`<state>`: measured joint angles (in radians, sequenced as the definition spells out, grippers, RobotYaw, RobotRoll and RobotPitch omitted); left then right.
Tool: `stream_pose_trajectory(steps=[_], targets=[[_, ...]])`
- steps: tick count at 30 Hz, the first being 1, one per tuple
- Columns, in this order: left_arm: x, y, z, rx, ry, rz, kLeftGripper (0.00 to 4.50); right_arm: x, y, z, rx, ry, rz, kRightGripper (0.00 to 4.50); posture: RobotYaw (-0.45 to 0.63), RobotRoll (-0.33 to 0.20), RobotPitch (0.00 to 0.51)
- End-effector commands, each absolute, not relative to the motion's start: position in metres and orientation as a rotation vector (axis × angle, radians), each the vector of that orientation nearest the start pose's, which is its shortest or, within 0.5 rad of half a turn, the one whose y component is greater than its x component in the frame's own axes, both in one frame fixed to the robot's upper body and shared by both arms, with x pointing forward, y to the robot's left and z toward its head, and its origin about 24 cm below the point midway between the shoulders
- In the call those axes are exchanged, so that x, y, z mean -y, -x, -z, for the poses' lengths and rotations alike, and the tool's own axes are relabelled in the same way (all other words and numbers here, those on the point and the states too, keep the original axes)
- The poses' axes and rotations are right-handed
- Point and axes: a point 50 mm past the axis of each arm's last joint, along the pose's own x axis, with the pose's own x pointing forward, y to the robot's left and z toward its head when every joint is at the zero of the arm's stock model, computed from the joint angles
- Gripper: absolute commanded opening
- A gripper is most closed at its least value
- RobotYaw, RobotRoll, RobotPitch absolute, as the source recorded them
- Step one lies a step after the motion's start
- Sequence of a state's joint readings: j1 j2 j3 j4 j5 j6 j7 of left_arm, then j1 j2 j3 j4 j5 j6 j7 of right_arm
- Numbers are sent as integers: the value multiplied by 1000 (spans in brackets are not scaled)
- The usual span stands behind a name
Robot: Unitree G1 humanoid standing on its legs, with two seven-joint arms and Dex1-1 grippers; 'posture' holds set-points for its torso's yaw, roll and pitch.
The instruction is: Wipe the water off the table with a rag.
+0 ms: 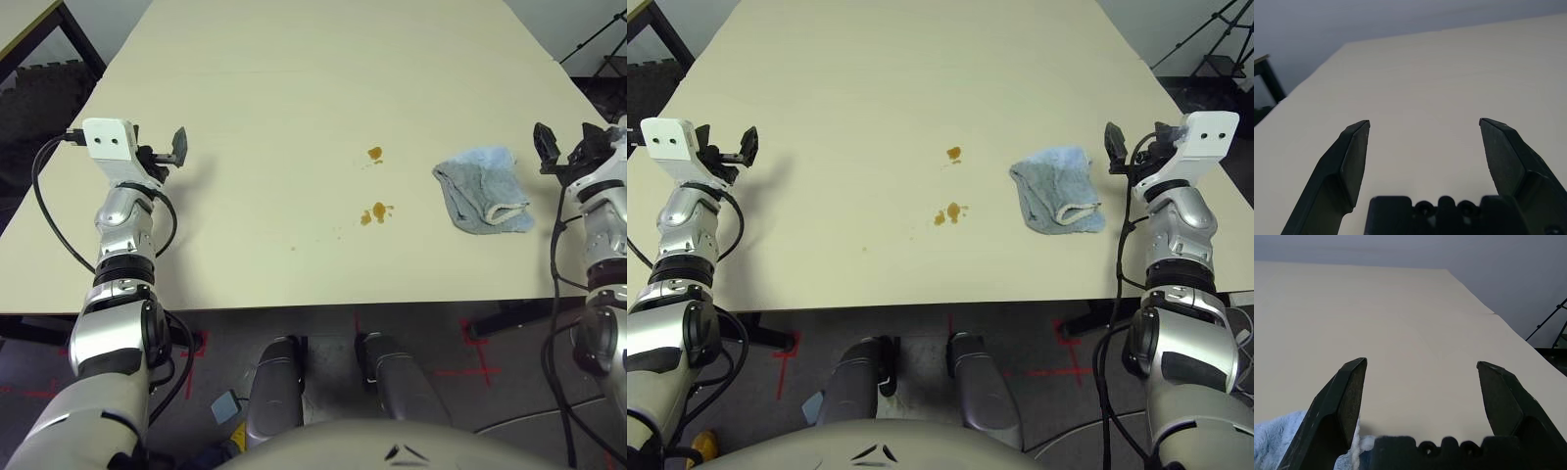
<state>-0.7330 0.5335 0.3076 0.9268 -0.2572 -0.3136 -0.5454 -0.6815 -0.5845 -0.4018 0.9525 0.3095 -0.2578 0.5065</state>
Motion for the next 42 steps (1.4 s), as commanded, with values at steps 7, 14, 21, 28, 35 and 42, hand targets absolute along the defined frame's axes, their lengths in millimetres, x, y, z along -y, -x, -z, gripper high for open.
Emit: stream_pose_trajectory(steps=[7, 14, 21, 28, 35, 42], targets=[[-249, -335, -145, 149, -20, 748, 4500, 333, -337, -133, 200, 2, 49, 4474, -105, 0, 155], [-239, -321, -138, 36, -53, 969, 4500, 336, -335, -132, 189, 3, 56, 4474, -118, 0, 144], [-235, -316, -137, 22, -45, 1044, 4500, 343, -334, -134, 129, -49, 33, 4474, -128, 0, 137], [-232, -315, -132, -3, -73, 1079, 4500, 346, -326, -139, -56, -123, -103, 4474, -140, 0, 136], [-230, -318, -132, -3, -84, 1075, 4500, 331, -315, -128, -237, -153, -250, 4474, -151, 0, 141], [-229, -319, -132, 0, -89, 1070, 4500, 316, -312, -107, -304, -175, -290, 4474, -150, 0, 142]])
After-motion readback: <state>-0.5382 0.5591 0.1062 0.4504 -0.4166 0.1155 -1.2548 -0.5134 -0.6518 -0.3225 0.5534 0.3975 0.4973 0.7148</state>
